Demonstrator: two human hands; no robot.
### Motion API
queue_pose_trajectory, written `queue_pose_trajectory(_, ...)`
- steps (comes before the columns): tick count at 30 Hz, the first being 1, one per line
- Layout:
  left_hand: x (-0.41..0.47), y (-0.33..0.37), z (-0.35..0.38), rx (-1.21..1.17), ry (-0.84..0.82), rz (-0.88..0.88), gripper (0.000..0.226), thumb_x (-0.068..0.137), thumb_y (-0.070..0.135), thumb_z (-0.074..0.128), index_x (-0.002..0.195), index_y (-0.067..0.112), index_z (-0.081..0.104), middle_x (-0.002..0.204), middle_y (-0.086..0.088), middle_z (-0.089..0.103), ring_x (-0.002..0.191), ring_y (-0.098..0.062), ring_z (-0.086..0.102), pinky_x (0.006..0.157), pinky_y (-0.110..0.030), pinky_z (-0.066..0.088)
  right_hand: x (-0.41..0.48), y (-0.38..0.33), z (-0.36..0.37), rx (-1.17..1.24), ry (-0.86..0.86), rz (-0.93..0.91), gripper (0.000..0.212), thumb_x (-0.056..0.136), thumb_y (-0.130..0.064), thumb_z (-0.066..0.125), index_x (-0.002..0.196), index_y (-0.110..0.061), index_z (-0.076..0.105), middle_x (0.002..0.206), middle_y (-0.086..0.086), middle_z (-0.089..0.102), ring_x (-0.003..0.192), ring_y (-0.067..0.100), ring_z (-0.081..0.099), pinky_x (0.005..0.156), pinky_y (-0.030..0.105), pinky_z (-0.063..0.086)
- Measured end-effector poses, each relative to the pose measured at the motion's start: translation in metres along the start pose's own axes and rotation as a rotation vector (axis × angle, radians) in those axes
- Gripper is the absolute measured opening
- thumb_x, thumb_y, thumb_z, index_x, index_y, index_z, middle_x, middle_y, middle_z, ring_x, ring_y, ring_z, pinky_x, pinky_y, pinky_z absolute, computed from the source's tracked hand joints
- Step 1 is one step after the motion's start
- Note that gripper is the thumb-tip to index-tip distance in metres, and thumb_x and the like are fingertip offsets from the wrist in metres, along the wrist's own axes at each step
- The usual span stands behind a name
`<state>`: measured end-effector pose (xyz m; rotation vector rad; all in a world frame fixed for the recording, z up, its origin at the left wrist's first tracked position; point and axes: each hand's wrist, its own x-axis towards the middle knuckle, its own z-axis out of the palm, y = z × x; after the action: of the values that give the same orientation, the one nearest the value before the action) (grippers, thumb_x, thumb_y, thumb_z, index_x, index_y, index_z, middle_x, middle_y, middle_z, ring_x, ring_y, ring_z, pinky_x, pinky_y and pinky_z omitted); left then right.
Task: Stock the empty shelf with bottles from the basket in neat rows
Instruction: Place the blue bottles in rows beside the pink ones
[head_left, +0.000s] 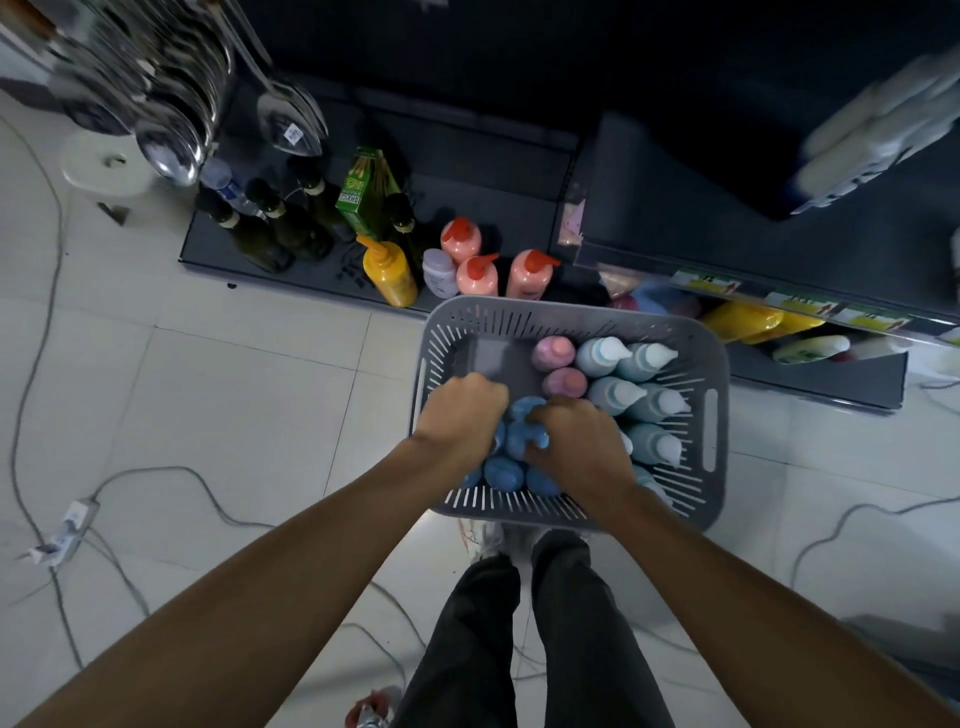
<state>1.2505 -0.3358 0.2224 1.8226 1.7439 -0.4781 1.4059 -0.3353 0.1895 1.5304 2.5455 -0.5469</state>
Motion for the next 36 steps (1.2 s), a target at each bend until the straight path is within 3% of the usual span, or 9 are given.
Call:
queue_pose_trajectory(4,-0.015,0.007,-0.037,0.056,0.043,0.037,0.029,0.083,0.013,0.076,0.109,0.005,0.064,0.113,-0.021,0.063,0.106,-0.041,0.065,0.081,-0.042,0.053,-0.003,0.003,-0.039,-0.032,-0.019,-0.022,0.018,0.055,-0.023,0.079,0.069,-0.018,0.07,0.074,0.005,0.066,0.061,0.033,0.065,0.048,0.029,0.041)
queue_pose_trajectory(7,-0.029,0.012,-0.071,0.072,0.09,0.071,0.03,0.082,0.017,0.077,0.109,0.007,0.067,0.114,-0.02,0.063,0.106,-0.039,0.065,0.076,-0.04,0.05,-0.004,0.008,-0.075,0.014,-0.018,0.007,0.023,0.065,-0.032,0.069,0.086,-0.022,0.068,0.092,0.003,0.069,0.083,0.03,0.067,0.064,0.031,0.045)
queue_pose_trajectory(9,-0.036,0.018,-0.095,0.083,0.115,0.081,0.03,0.082,0.018,0.078,0.109,0.008,0.068,0.114,-0.018,0.063,0.107,-0.038,0.065,0.075,-0.039,0.049,-0.004,0.011,-0.102,0.066,0.034,0.014,0.021,0.073,-0.032,0.069,0.092,-0.023,0.071,0.094,0.004,0.071,0.088,0.03,0.067,0.069,0.032,0.046)
queue_pose_trajectory(12,-0.052,0.031,-0.128,0.08,0.161,0.093,0.032,0.081,0.019,0.08,0.107,0.007,0.067,0.105,-0.015,0.06,0.105,-0.036,0.064,0.067,-0.036,0.044,-0.011,0.012,-0.149,0.081,0.083,0.025,0.022,0.075,-0.029,0.072,0.096,-0.025,0.078,0.091,0.005,0.074,0.088,0.03,0.068,0.067,0.028,0.042)
queue_pose_trajectory(16,-0.07,0.048,-0.172,0.103,0.221,0.116,0.036,0.079,0.021,0.083,0.112,0.014,0.071,0.113,-0.014,0.06,0.103,-0.036,0.064,0.068,-0.036,0.044,-0.022,0.019,-0.204,0.124,0.103,0.016,0.025,0.074,-0.028,0.07,0.097,-0.023,0.078,0.091,0.004,0.074,0.087,0.029,0.068,0.073,0.033,0.053)
queue_pose_trajectory(19,-0.085,0.06,-0.205,0.12,0.279,0.148,0.034,0.075,0.025,0.084,0.106,0.018,0.074,0.11,-0.013,0.062,0.09,-0.033,0.062,0.066,-0.036,0.042,-0.032,0.021,-0.241,0.12,0.18,-0.027,0.028,0.072,-0.027,0.072,0.099,-0.022,0.08,0.093,0.002,0.076,0.087,0.028,0.067,0.076,0.035,0.055)
queue_pose_trajectory(23,-0.105,0.079,-0.245,0.112,0.356,0.209,0.03,0.073,0.026,0.086,0.1,0.017,0.076,0.105,-0.007,0.069,0.087,-0.028,0.065,0.067,-0.035,0.051,-0.048,0.026,-0.29,0.086,0.235,-0.064,0.026,0.072,-0.024,0.074,0.096,-0.016,0.08,0.091,0.0,0.076,0.087,0.027,0.065,0.079,0.038,0.053)
queue_pose_trajectory(36,-0.152,0.154,-0.362,0.158,0.539,0.435,0.028,0.069,0.034,0.091,0.092,0.021,0.081,0.088,0.005,0.074,0.085,-0.018,0.068,0.073,-0.038,0.062,-0.115,0.056,-0.431,0.069,0.375,0.018,0.026,0.069,-0.021,0.077,0.095,-0.018,0.081,0.084,-0.008,0.077,0.072,0.004,0.063,0.064,0.018,0.045)
